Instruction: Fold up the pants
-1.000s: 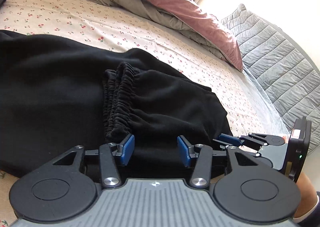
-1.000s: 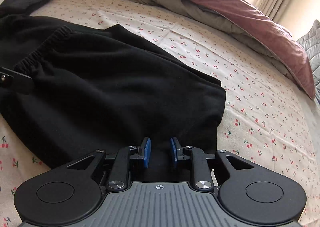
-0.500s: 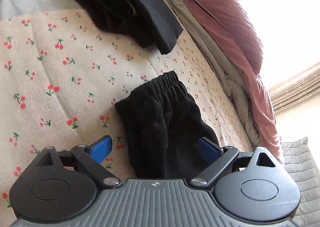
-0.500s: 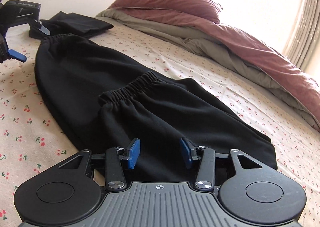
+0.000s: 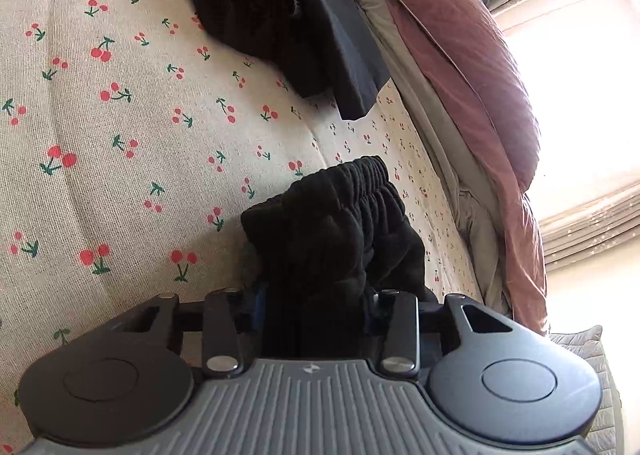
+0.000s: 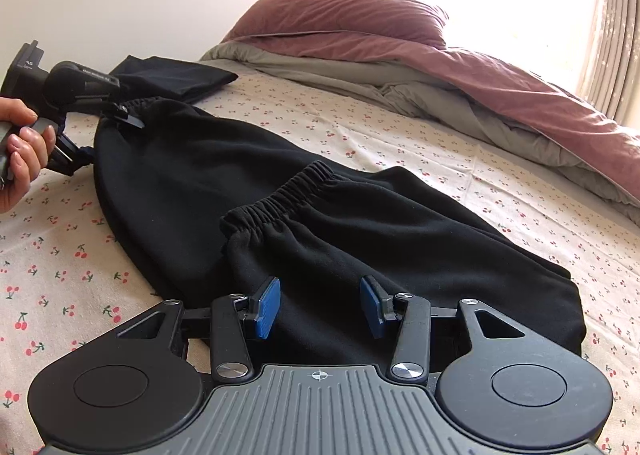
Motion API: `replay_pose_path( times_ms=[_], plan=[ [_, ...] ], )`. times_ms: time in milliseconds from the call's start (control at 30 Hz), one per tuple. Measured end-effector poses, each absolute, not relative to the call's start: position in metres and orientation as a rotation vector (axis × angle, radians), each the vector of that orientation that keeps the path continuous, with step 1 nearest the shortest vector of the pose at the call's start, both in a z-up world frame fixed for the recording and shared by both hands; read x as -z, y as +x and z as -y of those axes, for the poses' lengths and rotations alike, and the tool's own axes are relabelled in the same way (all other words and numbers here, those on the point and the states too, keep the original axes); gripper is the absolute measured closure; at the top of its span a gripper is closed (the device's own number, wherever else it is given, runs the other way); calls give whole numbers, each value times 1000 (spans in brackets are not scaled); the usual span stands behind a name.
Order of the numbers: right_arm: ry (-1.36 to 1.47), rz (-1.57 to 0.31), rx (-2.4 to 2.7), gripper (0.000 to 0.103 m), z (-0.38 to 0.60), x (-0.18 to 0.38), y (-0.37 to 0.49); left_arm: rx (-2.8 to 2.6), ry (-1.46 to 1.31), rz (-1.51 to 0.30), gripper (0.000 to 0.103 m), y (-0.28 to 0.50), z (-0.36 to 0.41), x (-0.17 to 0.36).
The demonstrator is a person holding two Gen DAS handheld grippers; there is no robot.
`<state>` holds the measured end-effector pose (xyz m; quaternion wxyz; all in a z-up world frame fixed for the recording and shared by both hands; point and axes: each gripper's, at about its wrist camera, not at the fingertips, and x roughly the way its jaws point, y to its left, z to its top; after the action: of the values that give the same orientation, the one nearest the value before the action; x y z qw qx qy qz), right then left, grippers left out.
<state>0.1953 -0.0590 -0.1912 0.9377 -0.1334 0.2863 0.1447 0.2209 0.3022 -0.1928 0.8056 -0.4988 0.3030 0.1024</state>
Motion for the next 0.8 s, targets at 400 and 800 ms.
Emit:
replay_pose_path(
  times_ms=[400,800],
  plan=[
    [-3,-678,-368,59,73,202,220,-44,-811,-347,69,204,-248,127],
    [133,-666,-400,57,69,211,251,179,-646,-250,71,208,-184,97]
  ],
)
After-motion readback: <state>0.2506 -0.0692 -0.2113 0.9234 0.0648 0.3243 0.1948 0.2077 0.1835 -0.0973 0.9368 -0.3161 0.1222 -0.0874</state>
